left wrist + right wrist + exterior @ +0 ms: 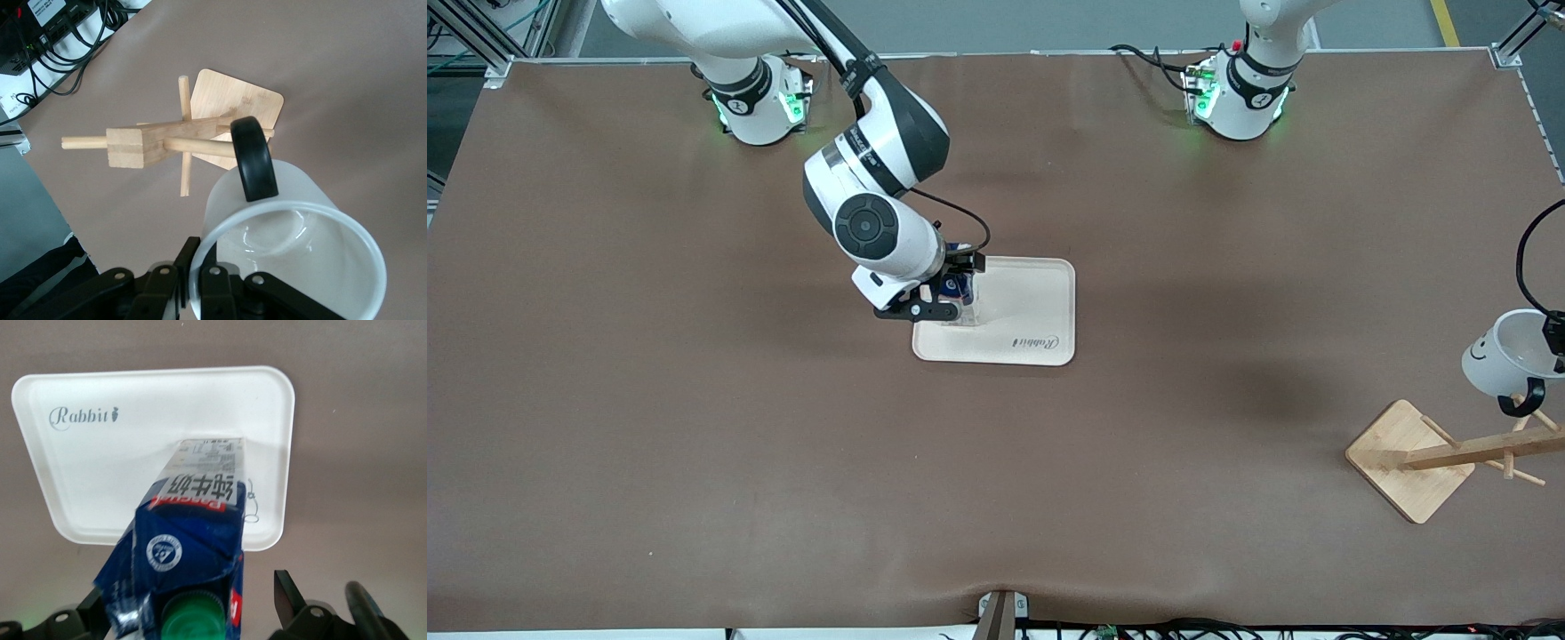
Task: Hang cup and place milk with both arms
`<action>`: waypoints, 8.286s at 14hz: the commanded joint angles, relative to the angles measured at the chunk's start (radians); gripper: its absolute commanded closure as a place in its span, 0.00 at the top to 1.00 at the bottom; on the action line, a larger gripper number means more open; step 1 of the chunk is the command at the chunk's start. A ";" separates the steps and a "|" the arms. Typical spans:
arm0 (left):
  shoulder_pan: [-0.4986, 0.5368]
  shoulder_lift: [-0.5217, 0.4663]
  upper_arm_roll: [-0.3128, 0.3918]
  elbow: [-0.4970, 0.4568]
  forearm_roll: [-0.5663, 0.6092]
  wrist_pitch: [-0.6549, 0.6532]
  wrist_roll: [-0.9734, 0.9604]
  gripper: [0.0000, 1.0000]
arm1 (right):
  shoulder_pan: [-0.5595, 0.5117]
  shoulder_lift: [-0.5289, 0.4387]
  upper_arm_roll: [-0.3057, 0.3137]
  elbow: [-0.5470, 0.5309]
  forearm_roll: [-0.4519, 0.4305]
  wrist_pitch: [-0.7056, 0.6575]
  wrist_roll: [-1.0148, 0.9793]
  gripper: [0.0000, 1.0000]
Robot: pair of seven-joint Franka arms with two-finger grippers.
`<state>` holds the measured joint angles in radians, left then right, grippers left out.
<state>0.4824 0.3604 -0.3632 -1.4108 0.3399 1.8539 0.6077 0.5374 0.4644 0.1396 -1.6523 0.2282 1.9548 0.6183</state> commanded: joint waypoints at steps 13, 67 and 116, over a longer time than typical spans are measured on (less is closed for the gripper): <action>0.033 0.012 -0.023 0.041 -0.177 -0.031 -0.201 1.00 | -0.164 -0.018 -0.009 0.133 -0.012 -0.281 0.069 0.00; -0.476 -0.462 0.250 -0.181 -0.326 -0.395 -0.724 1.00 | -0.784 0.146 -0.015 0.217 -0.343 -0.500 -0.647 1.00; -0.473 -0.462 0.259 -0.140 -0.325 -0.406 -0.714 1.00 | -0.600 -0.598 0.002 0.016 -0.205 -0.488 -0.591 1.00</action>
<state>0.0060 -0.1105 -0.1041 -1.5778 0.0176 1.4529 -0.1151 -0.0971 -0.1206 0.1375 -1.6405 0.0291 1.4724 -0.0768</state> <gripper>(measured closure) 0.000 0.000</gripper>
